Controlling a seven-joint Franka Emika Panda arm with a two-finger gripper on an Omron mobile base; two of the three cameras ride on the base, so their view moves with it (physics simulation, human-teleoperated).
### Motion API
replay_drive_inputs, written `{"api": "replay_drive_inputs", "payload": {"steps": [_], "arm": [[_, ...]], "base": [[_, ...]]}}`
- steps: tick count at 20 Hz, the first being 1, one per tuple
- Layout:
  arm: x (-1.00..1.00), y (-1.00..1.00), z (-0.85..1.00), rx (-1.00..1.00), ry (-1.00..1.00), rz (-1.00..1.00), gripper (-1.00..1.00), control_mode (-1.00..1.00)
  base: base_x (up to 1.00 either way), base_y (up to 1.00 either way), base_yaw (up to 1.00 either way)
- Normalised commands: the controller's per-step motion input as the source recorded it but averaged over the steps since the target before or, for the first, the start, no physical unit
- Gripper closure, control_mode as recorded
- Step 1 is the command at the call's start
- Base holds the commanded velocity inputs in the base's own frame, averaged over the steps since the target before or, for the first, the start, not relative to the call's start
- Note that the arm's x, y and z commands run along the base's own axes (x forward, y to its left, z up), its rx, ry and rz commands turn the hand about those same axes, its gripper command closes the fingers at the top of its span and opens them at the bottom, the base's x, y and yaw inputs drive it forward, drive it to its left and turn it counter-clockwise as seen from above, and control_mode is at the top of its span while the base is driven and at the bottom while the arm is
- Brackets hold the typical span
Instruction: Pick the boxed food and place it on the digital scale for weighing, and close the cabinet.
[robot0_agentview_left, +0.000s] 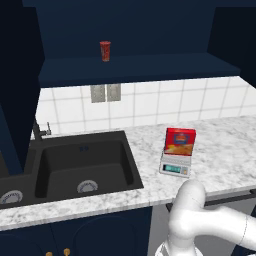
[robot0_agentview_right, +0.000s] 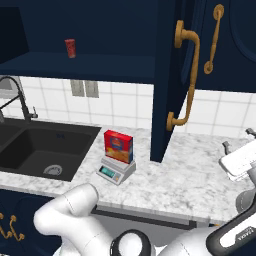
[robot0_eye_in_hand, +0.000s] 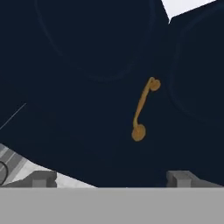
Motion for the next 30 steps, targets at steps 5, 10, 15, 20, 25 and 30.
{"api": "replay_drive_inputs", "payload": {"steps": [5,10,15,20,25,30], "arm": [[-0.2,0.87,0.84,-0.23,-0.11,-0.04,-1.0,-1.0],[-0.22,1.0,0.56,-0.19,0.0,-0.11,-1.0,-1.0],[-0.23,1.0,0.55,-0.2,0.0,-0.18,-1.0,-1.0],[-0.37,1.0,0.61,-0.12,0.0,-0.18,-1.0,-1.0],[-0.41,1.0,0.4,-0.07,0.0,-0.17,-1.0,-1.0],[0.03,1.0,0.0,-0.1,-0.01,-0.25,-1.0,-1.0]], "base": [[0.0,0.0,0.0],[0.0,0.0,0.0],[0.0,0.0,0.0],[0.0,0.0,0.0],[0.0,0.0,0.0],[0.0,0.0,0.0]]}}
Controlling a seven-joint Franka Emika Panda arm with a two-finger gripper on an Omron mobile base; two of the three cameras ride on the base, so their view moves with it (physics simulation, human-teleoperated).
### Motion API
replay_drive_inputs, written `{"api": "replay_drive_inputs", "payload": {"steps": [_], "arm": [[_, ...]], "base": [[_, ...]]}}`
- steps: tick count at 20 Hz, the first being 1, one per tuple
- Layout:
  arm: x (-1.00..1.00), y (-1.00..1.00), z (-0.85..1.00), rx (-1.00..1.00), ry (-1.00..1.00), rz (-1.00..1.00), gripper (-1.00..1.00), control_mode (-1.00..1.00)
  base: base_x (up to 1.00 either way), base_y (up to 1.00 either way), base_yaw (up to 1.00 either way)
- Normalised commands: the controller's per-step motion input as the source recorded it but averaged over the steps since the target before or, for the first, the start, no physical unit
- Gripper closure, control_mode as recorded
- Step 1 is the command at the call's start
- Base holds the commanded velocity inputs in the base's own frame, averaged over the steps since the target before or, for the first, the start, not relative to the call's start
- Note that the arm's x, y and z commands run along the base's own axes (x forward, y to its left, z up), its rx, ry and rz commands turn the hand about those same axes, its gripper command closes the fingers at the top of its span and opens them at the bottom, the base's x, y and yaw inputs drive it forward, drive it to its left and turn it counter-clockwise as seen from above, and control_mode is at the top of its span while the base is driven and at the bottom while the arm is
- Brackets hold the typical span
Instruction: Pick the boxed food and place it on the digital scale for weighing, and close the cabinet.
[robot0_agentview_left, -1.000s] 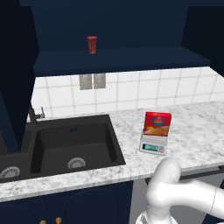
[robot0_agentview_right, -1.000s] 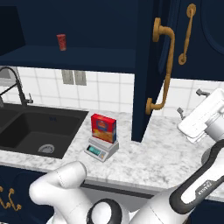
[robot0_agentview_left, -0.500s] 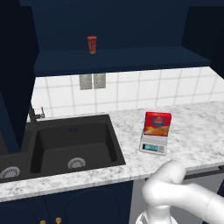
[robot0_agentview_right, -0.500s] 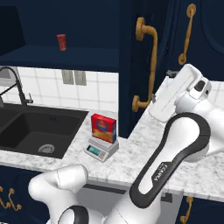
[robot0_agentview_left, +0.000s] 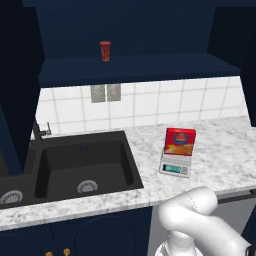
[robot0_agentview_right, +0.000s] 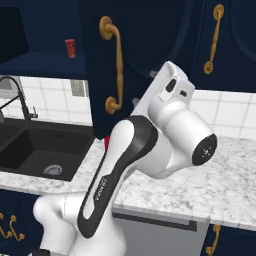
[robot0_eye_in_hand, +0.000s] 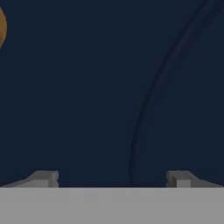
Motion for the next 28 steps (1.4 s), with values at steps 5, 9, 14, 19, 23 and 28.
{"api": "replay_drive_inputs", "payload": {"steps": [5,9,14,19,23,28], "arm": [[0.42,1.0,0.0,-0.08,-0.06,-0.25,-1.0,-1.0],[0.76,0.87,0.07,-0.04,-0.07,-0.2,-1.0,-1.0],[0.81,0.29,0.0,0.0,-0.04,-0.05,-1.0,-1.0],[0.8,0.0,0.0,0.0,-0.02,0.0,-1.0,-1.0],[0.77,0.0,0.0,0.0,0.0,0.0,-1.0,-1.0],[0.8,0.0,0.0,0.0,0.0,0.0,-1.0,-1.0]], "base": [[0.0,0.0,0.0],[0.0,0.0,0.0],[0.0,0.0,0.0],[0.0,0.0,0.0],[0.0,0.0,0.0],[0.0,0.0,0.0]]}}
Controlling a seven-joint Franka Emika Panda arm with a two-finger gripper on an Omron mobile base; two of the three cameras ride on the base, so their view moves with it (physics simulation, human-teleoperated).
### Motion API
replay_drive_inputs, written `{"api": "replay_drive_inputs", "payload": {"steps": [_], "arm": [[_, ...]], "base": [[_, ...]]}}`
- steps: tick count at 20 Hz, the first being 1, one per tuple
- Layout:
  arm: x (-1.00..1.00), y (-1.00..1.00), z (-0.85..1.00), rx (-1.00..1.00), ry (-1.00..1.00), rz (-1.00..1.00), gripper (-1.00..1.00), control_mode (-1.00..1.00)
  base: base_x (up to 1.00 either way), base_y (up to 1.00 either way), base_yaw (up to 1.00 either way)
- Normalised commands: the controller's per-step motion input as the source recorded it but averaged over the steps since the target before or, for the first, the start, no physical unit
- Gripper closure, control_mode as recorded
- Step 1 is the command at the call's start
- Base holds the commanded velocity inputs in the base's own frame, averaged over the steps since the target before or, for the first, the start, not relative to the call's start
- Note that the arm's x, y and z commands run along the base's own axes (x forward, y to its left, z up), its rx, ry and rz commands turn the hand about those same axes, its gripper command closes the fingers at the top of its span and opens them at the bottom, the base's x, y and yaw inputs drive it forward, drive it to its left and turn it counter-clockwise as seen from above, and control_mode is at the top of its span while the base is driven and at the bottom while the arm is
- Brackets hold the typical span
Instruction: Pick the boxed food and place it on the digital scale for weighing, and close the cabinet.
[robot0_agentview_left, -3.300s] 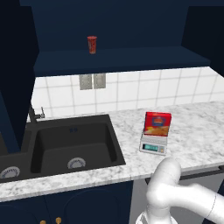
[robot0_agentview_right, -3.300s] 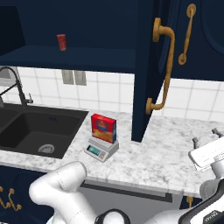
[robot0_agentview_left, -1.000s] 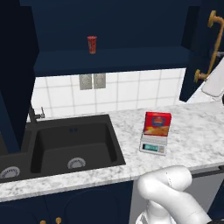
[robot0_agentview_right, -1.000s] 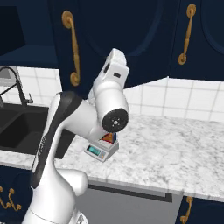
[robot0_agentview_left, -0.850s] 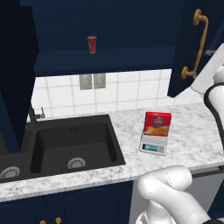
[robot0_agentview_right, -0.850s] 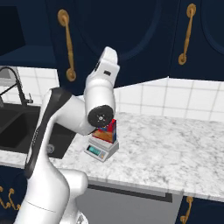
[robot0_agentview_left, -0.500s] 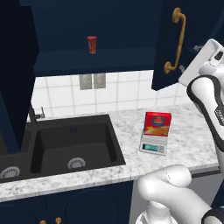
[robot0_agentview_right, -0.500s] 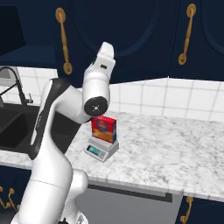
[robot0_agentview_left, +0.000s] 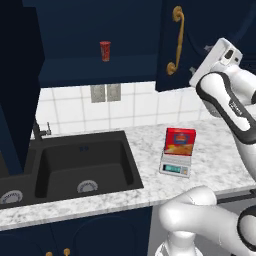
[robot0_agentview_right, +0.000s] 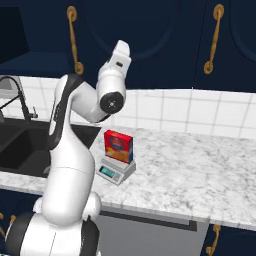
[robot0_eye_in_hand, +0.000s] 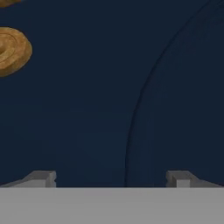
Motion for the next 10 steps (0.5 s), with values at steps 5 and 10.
{"api": "replay_drive_inputs", "payload": {"steps": [5,10], "arm": [[0.8,0.0,-0.02,0.0,0.0,0.0,-1.0,-1.0],[0.81,0.0,-0.04,0.0,-0.01,0.0,-1.0,-1.0]], "base": [[0.0,0.0,0.0],[0.0,0.0,0.0]]}}
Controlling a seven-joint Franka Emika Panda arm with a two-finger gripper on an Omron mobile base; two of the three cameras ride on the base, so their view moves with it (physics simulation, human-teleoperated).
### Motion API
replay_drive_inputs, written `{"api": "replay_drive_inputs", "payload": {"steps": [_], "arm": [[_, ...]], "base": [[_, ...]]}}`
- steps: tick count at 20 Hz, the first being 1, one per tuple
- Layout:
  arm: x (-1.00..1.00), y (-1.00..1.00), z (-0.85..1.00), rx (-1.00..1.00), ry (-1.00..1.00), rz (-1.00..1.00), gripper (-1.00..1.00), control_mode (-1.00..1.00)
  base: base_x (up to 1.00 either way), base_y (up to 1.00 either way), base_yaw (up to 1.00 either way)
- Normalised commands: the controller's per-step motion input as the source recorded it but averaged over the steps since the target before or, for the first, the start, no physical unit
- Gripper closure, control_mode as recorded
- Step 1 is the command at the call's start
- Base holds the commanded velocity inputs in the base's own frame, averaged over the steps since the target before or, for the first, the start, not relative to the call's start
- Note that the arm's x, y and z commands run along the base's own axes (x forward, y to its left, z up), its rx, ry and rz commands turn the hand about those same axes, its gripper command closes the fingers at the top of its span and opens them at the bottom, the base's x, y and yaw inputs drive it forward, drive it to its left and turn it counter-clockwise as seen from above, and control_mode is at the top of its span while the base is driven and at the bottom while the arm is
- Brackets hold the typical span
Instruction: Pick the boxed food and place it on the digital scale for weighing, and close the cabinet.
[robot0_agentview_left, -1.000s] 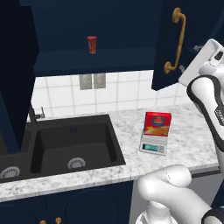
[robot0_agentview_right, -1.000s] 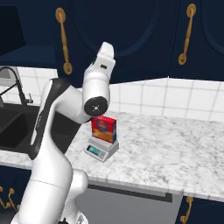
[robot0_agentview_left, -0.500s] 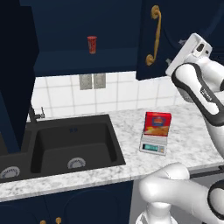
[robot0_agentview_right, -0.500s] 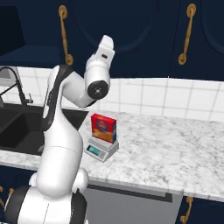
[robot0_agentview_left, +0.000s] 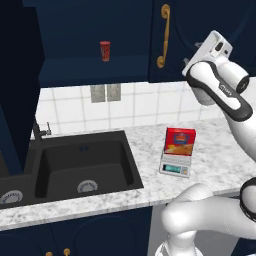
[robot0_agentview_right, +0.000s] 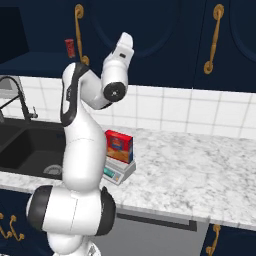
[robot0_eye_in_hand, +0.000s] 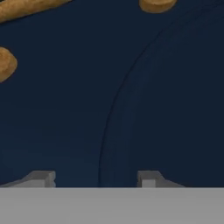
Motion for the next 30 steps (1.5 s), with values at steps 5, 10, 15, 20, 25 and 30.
{"api": "replay_drive_inputs", "payload": {"steps": [5,10,15,20,25,30], "arm": [[0.37,0.0,-0.24,0.0,-0.14,0.0,-1.0,-1.0],[-0.91,0.0,0.28,0.01,-0.04,0.0,-1.0,-1.0],[-1.0,0.0,0.75,-0.01,0.05,0.0,-1.0,-1.0],[-1.0,0.09,0.7,-0.07,0.05,0.01,-1.0,-1.0],[-1.0,0.46,0.23,-0.01,-0.02,0.1,-1.0,-1.0],[-0.71,1.0,-0.32,-0.02,-0.3,0.03,-1.0,-1.0]], "base": [[0.0,0.0,0.0],[0.0,0.0,0.0],[0.0,0.0,0.0],[0.0,0.0,0.0],[0.0,0.0,0.0],[0.0,0.0,0.0]]}}
